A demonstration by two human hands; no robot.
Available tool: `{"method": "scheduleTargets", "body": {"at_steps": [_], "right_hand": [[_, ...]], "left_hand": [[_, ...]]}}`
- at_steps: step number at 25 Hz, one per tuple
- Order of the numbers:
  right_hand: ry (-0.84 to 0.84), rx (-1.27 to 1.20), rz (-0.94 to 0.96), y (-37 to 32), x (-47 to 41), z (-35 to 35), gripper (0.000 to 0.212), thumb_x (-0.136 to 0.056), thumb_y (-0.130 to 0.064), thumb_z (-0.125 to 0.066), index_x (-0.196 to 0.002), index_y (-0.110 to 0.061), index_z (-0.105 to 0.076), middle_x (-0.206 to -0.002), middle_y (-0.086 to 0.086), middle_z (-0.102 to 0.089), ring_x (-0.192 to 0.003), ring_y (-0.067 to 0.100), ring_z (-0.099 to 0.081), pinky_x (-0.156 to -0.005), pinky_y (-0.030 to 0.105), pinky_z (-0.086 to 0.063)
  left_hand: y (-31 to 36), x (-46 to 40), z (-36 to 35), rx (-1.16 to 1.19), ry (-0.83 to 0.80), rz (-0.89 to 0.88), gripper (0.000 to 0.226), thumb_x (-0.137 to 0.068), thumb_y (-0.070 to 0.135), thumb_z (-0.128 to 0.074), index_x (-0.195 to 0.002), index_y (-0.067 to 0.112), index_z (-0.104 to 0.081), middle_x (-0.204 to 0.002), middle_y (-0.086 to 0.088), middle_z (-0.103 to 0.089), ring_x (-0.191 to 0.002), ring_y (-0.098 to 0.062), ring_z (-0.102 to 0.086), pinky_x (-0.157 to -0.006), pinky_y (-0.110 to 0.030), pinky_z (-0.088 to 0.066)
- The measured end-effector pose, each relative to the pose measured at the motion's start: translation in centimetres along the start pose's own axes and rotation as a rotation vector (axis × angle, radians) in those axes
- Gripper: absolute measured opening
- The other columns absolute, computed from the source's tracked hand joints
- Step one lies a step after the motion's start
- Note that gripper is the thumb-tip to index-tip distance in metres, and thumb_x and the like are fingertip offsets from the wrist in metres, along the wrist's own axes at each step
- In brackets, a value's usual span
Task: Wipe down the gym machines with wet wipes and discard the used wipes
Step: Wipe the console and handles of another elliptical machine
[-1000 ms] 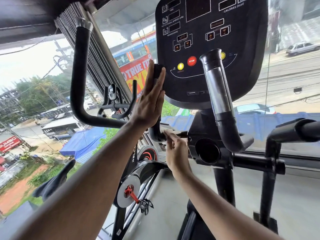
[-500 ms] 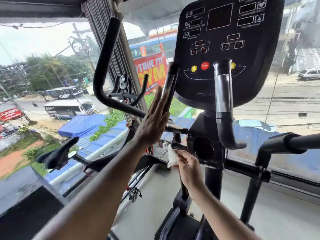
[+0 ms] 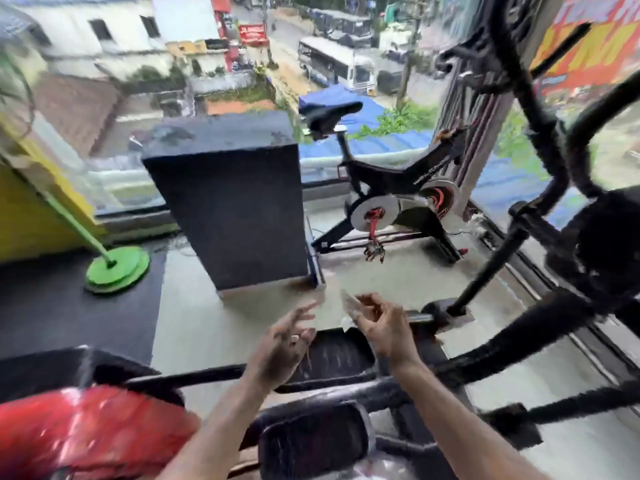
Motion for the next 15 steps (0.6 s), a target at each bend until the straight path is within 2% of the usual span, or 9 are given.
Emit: {"method": "scheduleTargets", "body": {"at_steps": [1,3,5,8,10,12,15], "right_hand": [[-0.088,0.050,0.030,-0.7,0.9,-2.9,0.014,-0.089,-0.018,-0.077,-0.088,-0.031,-0.070,-0.079,-0.016,-0.074,-0.076,-0.006,-0.068,-0.067,0.017,-0.052],[-0.238,0.125,0.069,-1.5,2.5,-8.0,0.024,-0.087,-0.013,-0.075,-0.083,-0.035,-0.067,-0.069,-0.025,-0.070,-0.069,-0.015,-0.063,-0.061,0.010,-0.045],[-0.362,0.154,0.128,-2.3,4.6,-13.2,0.030,-0.085,-0.012,-0.074,-0.080,-0.040,-0.066,-0.070,-0.027,-0.069,-0.070,-0.012,-0.064,-0.063,0.008,-0.044],[-0.554,0.197,0.285,-3.9,7.3,-20.4,0.018,-0.083,-0.011,-0.075,-0.088,-0.028,-0.072,-0.082,-0.013,-0.071,-0.076,0.001,-0.066,-0.070,0.016,-0.048],[-0.652,0.219,0.417,-5.3,8.9,-25.4,0.018,-0.081,-0.004,-0.077,-0.092,-0.018,-0.074,-0.086,-0.011,-0.071,-0.077,0.005,-0.062,-0.071,0.012,-0.043],[-0.730,0.244,0.508,-6.9,11.2,-30.7,0.018,-0.080,-0.004,-0.080,-0.092,-0.016,-0.074,-0.088,-0.009,-0.072,-0.078,0.005,-0.061,-0.071,0.010,-0.040],[-0.893,0.289,0.604,-8.7,16.7,-39.0,0.016,-0.080,-0.009,-0.082,-0.091,-0.018,-0.075,-0.089,-0.004,-0.074,-0.079,0.014,-0.066,-0.067,0.017,-0.039]], "left_hand": [[-1.6,3.3,1.7,0.002,0.037,0.087,0.047,-0.104,0.029,-0.061,-0.137,0.059,-0.045,-0.121,0.016,-0.068,-0.095,0.007,-0.069,-0.085,-0.021,-0.057],[-4.4,9.3,4.5,0.032,0.095,0.229,0.042,-0.101,0.037,-0.061,-0.135,0.057,-0.050,-0.119,0.015,-0.069,-0.094,-0.002,-0.070,-0.084,-0.032,-0.060],[-7.1,15.5,7.4,0.036,0.192,0.356,0.041,-0.096,0.040,-0.059,-0.135,0.051,-0.055,-0.120,0.018,-0.068,-0.093,-0.005,-0.070,-0.083,-0.036,-0.060],[-9.4,24.2,10.6,0.015,0.388,0.519,0.037,-0.098,0.030,-0.062,-0.133,0.043,-0.061,-0.121,0.020,-0.068,-0.097,0.002,-0.068,-0.085,-0.024,-0.057],[-10.7,29.3,11.7,0.008,0.481,0.617,0.035,-0.099,0.032,-0.064,-0.134,0.037,-0.063,-0.118,0.019,-0.070,-0.092,0.003,-0.068,-0.084,-0.023,-0.057],[-11.7,33.9,12.9,0.046,0.562,0.690,0.036,-0.096,0.031,-0.063,-0.132,0.029,-0.066,-0.115,0.014,-0.072,-0.089,0.001,-0.069,-0.084,-0.022,-0.056],[-13.2,41.9,15.0,0.105,0.787,0.793,0.036,-0.090,0.031,-0.062,-0.125,0.023,-0.071,-0.110,0.011,-0.073,-0.091,0.004,-0.067,-0.081,-0.012,-0.051]]}}
Point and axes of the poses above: each hand's wrist, its own x-axis away from the middle knuckle, its own z-axis out of the back of the hand, y = z × x, the point moved 3 cm from there along -x, towards the middle knuckle
